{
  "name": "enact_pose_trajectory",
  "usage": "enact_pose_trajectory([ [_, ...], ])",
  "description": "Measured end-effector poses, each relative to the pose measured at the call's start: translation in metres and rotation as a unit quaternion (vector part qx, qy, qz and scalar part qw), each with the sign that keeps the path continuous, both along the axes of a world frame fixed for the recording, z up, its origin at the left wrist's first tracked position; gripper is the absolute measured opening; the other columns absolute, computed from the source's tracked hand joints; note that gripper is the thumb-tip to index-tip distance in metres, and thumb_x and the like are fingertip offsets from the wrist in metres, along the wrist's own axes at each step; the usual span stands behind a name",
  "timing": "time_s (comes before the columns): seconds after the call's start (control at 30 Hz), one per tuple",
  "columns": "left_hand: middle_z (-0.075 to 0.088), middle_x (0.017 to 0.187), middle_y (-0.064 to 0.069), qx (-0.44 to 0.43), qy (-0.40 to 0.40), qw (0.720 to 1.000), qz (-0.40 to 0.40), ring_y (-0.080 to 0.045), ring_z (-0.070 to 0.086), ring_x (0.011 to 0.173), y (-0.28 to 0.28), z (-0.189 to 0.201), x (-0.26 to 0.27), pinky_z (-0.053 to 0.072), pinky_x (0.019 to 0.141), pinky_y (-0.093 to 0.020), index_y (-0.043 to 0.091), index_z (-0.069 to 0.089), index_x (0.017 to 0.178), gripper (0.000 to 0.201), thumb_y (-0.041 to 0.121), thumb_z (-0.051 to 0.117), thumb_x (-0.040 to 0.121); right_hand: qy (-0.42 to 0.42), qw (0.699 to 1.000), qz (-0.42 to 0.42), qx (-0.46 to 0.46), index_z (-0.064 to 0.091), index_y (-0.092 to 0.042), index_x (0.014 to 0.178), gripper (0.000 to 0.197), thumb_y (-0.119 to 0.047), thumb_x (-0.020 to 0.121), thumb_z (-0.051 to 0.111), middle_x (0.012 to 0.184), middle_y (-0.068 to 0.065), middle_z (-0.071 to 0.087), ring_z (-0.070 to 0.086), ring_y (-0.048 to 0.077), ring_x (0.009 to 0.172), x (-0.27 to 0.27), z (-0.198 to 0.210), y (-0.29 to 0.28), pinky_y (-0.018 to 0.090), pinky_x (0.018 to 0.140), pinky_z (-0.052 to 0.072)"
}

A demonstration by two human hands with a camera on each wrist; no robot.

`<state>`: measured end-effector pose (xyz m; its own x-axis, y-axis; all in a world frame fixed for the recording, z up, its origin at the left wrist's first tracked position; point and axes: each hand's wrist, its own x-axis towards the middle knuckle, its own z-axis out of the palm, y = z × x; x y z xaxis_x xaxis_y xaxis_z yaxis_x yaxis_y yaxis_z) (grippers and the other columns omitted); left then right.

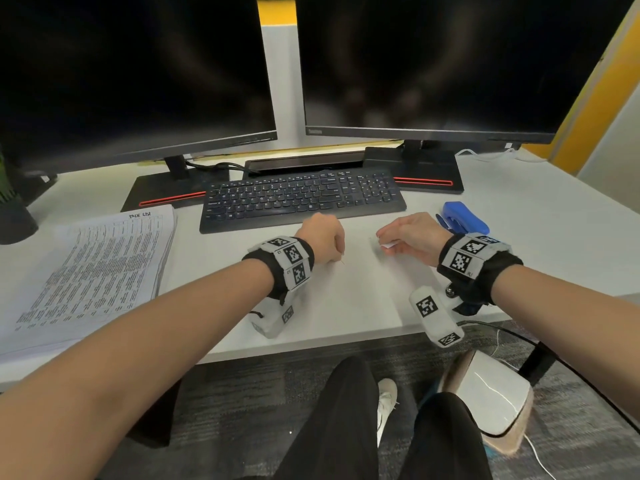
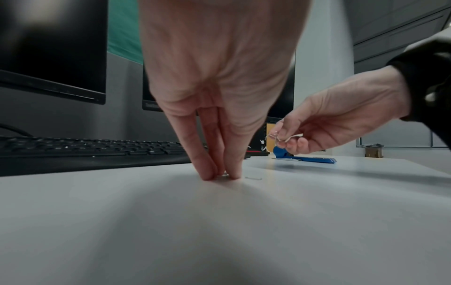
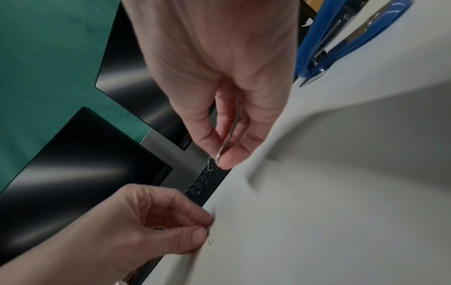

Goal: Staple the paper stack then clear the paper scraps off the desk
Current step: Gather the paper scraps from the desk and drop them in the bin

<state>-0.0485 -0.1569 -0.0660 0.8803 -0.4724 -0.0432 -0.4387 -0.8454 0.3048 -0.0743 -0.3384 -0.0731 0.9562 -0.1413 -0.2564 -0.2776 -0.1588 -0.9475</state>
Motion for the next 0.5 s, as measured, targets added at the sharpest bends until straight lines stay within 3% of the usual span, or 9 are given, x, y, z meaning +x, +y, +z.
enact_pose_trajectory([
  [0.1, 0.075, 0.089, -0.005, 0.000, 0.004, 1.000, 0.007, -0.023, 0.069, 0.090, -0.0016, -0.0009, 0.0028, 0.057, 0.085, -0.036, 0.014, 0.077, 0.083, 0.014, 0.005, 0.066, 0.079, -0.006, 1.000, -0.005, 0.012, 0.067, 0.009, 0.091, 0.014, 0.010, 0.079, 0.063, 0.080, 0.012, 0.064, 0.062, 0.019, 0.068, -0.0029, -0.0020, 0.0010, 0.021, 0.062, 0.056],
  [0.23, 0.074, 0.091, -0.006, 0.003, -0.001, 1.000, 0.005, -0.026, 0.068, 0.090, -0.0025, -0.0023, 0.0050, 0.056, 0.085, -0.036, 0.016, 0.077, 0.080, 0.020, 0.004, 0.061, 0.081, -0.008, 1.000, 0.000, 0.028, 0.067, 0.002, 0.079, 0.010, 0.011, 0.079, 0.062, 0.079, 0.012, 0.064, 0.062, 0.019, 0.067, -0.0052, -0.0035, 0.0044, 0.019, 0.059, 0.057],
  [0.37, 0.070, 0.102, -0.006, 0.030, -0.020, 0.999, -0.019, -0.027, 0.064, 0.097, -0.0024, -0.0040, 0.0045, 0.054, 0.087, -0.033, 0.014, 0.074, 0.091, 0.024, 0.002, 0.054, 0.084, -0.008, 1.000, -0.003, 0.024, 0.068, 0.003, 0.082, 0.010, 0.010, 0.078, 0.063, 0.083, 0.013, 0.065, 0.062, 0.020, 0.070, -0.0013, -0.0034, 0.0067, 0.030, 0.076, 0.056],
  [0.5, 0.070, 0.105, -0.004, 0.038, -0.025, 0.998, -0.052, -0.024, 0.062, 0.101, -0.0003, -0.0014, 0.0065, 0.050, 0.087, -0.029, 0.011, 0.071, 0.101, 0.026, 0.004, 0.050, 0.086, -0.008, 0.999, 0.000, 0.036, 0.068, 0.004, 0.082, 0.009, 0.011, 0.079, 0.062, 0.083, 0.010, 0.065, 0.062, 0.019, 0.071, -0.0017, -0.0008, 0.0082, 0.019, 0.059, 0.058],
])
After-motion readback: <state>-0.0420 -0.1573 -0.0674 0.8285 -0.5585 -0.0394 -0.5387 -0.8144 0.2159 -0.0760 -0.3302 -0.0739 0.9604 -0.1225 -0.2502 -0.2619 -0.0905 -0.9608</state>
